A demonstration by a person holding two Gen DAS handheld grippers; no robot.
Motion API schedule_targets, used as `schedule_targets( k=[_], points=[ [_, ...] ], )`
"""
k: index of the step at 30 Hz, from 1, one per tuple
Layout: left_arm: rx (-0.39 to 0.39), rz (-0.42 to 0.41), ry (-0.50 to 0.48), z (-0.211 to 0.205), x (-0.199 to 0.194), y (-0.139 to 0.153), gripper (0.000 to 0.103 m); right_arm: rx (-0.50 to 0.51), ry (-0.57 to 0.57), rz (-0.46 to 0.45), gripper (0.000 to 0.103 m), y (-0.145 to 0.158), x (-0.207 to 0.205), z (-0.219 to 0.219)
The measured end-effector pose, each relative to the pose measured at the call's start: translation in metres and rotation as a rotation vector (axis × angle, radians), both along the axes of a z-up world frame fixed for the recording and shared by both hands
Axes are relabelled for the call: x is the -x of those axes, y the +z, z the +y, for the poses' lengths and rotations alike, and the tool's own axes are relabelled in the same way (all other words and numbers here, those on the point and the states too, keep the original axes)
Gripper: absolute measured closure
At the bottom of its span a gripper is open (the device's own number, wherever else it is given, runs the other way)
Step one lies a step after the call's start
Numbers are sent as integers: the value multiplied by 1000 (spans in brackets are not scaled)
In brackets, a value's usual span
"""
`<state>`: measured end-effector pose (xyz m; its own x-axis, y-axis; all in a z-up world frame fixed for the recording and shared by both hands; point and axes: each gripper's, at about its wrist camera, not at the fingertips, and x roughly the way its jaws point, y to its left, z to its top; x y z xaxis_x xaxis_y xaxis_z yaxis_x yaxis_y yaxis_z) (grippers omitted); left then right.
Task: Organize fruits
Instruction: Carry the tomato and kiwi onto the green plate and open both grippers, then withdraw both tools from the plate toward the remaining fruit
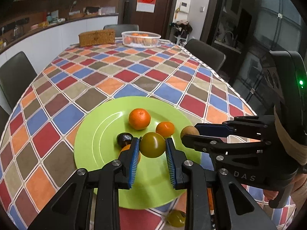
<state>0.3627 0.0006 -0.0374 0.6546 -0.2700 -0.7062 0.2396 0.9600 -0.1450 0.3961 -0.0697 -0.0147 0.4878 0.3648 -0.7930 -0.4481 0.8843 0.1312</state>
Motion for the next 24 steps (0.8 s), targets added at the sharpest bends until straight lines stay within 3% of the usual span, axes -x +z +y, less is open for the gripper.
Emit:
schedule_targets(
  k=[13, 24],
  points=[
    [-42, 16, 21, 1, -7, -2, 70, 3, -26, 23, 69, -6, -11, -3],
    [-94, -52, 65, -1, 29, 35, 69, -47, -21, -44, 69, 25, 19, -14]
  ],
)
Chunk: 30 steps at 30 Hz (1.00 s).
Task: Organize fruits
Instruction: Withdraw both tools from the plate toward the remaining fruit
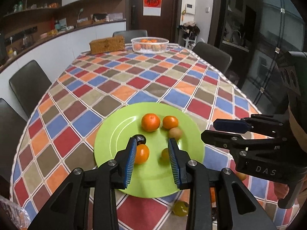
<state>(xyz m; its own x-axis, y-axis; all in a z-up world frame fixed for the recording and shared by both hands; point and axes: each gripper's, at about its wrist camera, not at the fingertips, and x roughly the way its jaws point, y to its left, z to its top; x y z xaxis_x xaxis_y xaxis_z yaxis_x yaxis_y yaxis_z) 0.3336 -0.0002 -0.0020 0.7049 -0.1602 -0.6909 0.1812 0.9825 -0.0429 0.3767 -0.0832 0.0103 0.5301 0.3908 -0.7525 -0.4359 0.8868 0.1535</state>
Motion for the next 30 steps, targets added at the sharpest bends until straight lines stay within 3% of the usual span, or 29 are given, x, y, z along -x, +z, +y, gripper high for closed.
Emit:
schedule_targets(
  k=[14, 19, 30],
  points=[
    [17, -97, 0, -17, 62, 40, 56, -44, -14, -149, 61, 51, 60, -21],
    [29, -107, 21, -26, 82, 42, 48, -32, -23, -171, 55, 55, 76, -31],
    [36, -83, 59, -47, 106, 32, 38, -11, -36, -172, 55, 45, 102, -55]
  ],
)
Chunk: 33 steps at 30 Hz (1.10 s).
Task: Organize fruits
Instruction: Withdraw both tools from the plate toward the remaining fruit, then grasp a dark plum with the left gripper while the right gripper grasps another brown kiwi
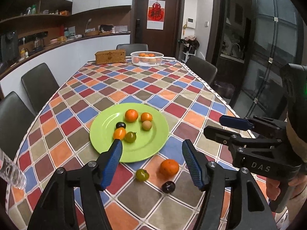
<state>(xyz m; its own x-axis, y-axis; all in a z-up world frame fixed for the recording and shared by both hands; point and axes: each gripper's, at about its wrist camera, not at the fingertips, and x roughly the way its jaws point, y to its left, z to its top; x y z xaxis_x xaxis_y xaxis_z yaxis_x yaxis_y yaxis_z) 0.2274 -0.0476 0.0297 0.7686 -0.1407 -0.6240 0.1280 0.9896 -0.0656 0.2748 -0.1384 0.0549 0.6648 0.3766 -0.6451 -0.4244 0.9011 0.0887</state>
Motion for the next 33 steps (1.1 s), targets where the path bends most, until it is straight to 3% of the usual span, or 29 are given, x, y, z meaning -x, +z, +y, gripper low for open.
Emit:
schedule_targets(
  k=[26, 33],
  points=[
    [-50, 171, 26, -32, 8, -78, 37, 69, 22, 138, 55, -76, 9, -32],
    [-28, 227, 18, -32, 2, -95, 37, 85, 30, 176, 55, -92, 3, -31]
  ],
)
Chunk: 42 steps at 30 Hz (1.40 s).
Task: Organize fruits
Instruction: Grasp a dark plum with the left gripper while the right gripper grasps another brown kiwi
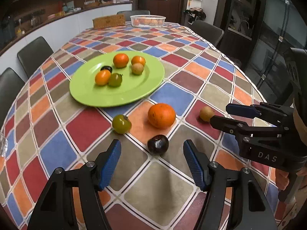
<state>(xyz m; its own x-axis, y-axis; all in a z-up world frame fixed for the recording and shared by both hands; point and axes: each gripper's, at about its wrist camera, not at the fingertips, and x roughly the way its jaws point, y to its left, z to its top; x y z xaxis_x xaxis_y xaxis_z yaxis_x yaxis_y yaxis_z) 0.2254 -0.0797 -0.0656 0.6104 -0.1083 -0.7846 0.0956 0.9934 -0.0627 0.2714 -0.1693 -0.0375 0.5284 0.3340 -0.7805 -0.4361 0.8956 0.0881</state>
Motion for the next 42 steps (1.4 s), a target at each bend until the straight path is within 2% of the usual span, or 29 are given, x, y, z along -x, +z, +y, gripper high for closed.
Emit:
schedule_targets(
  k=[7, 13, 17, 19, 23, 25, 29, 42],
  points=[
    [-8, 17, -17, -4, -7, -11, 38, 17, 4, 21, 55, -11, -7, 1],
    [8, 40, -22, -5, -15, -19, 49, 27, 4, 31, 56, -18, -13, 3],
    [36, 64, -20, -4, -20, -23, 62, 29, 5, 37, 58, -21, -16, 4],
    [50, 74, -25, -4, -21, -25, 66, 33, 9, 38, 63, -23, -17, 6],
    [53, 78, -33, -5, -22, -27, 75, 33, 15, 45, 65, -26, -20, 8],
    [58, 77, -38, -5, -23, -27, 75, 32, 17, 48, 71, -27, -21, 9],
    [56, 67, -49, -6, -22, -26, 76, 36, 20, 44, 76, -28, -22, 11],
    [50, 1, -71, -6, -11, -5, 76, 12, 23, 18, 76, -14, -10, 11]
  ],
)
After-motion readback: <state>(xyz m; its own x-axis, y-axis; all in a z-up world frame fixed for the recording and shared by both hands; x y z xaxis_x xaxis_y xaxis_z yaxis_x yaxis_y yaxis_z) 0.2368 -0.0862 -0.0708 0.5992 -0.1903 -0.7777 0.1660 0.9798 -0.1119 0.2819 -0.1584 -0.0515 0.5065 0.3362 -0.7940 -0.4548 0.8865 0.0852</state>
